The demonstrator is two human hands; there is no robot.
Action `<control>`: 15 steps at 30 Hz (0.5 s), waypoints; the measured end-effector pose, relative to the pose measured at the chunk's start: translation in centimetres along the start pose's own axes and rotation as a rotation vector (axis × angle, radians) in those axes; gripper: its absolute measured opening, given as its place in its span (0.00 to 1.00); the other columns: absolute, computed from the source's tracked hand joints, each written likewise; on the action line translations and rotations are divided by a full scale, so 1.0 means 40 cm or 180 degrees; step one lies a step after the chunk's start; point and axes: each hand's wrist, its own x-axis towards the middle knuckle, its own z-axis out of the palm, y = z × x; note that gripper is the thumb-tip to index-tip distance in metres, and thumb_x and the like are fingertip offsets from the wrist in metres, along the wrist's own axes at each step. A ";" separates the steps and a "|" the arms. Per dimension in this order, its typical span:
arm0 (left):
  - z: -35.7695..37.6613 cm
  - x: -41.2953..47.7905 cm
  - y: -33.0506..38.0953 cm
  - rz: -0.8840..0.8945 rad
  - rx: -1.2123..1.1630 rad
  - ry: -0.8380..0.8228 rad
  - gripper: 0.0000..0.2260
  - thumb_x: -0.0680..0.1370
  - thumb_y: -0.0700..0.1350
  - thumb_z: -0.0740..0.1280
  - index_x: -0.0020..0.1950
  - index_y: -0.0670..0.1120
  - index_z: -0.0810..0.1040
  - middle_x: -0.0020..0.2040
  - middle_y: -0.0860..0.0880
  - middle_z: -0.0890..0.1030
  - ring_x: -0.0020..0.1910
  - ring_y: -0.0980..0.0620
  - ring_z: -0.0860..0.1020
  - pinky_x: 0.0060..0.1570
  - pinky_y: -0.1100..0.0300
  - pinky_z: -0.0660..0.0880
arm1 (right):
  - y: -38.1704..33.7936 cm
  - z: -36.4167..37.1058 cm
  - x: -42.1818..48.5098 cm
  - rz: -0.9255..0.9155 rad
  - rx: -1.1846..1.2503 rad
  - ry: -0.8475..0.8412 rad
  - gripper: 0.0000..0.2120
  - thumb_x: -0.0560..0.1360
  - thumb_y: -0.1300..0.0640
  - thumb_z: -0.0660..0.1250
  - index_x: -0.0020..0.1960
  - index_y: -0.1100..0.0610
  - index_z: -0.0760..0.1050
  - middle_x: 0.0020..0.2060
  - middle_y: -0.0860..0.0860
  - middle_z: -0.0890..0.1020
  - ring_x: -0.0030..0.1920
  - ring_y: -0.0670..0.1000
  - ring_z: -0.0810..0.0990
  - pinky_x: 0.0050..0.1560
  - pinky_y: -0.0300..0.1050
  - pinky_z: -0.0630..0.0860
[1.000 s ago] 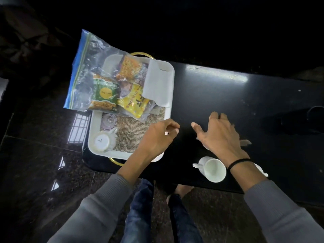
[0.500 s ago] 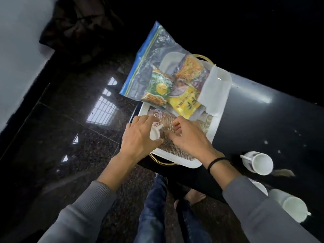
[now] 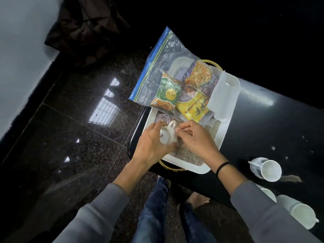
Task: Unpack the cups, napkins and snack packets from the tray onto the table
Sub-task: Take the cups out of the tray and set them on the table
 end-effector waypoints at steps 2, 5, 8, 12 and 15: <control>-0.004 0.007 0.030 -0.0272 -0.0512 -0.0082 0.28 0.66 0.61 0.78 0.61 0.52 0.76 0.48 0.56 0.81 0.44 0.57 0.81 0.36 0.74 0.72 | 0.010 -0.030 -0.006 -0.0003 0.0243 0.0140 0.11 0.78 0.44 0.69 0.54 0.49 0.81 0.48 0.44 0.85 0.49 0.47 0.85 0.52 0.52 0.84; 0.006 0.027 0.070 -0.0556 -0.1483 -0.0399 0.23 0.66 0.63 0.77 0.54 0.52 0.79 0.46 0.51 0.86 0.43 0.53 0.85 0.42 0.61 0.81 | 0.032 -0.076 -0.011 0.0070 0.0682 0.0179 0.17 0.76 0.37 0.68 0.52 0.49 0.82 0.46 0.46 0.86 0.48 0.47 0.86 0.52 0.51 0.84; 0.032 0.042 0.121 -0.0777 -0.2332 -0.0742 0.27 0.68 0.60 0.78 0.61 0.49 0.78 0.54 0.46 0.86 0.49 0.48 0.87 0.46 0.50 0.84 | 0.050 -0.127 -0.020 0.0231 0.1343 0.0149 0.26 0.72 0.32 0.68 0.50 0.55 0.83 0.46 0.52 0.87 0.48 0.50 0.87 0.46 0.43 0.83; 0.091 0.061 0.207 -0.0932 -0.2603 -0.1002 0.28 0.68 0.61 0.76 0.61 0.44 0.78 0.56 0.41 0.81 0.48 0.45 0.84 0.40 0.51 0.83 | 0.090 -0.203 -0.053 0.0155 0.1832 0.0346 0.20 0.73 0.34 0.71 0.49 0.50 0.83 0.46 0.49 0.87 0.49 0.49 0.87 0.50 0.46 0.82; 0.134 0.068 0.279 -0.0926 -0.2830 -0.1205 0.16 0.74 0.58 0.70 0.50 0.47 0.86 0.49 0.39 0.87 0.41 0.44 0.85 0.35 0.54 0.82 | 0.133 -0.258 -0.092 0.0055 0.2082 0.0368 0.17 0.74 0.38 0.72 0.55 0.49 0.83 0.52 0.52 0.86 0.53 0.52 0.86 0.55 0.52 0.84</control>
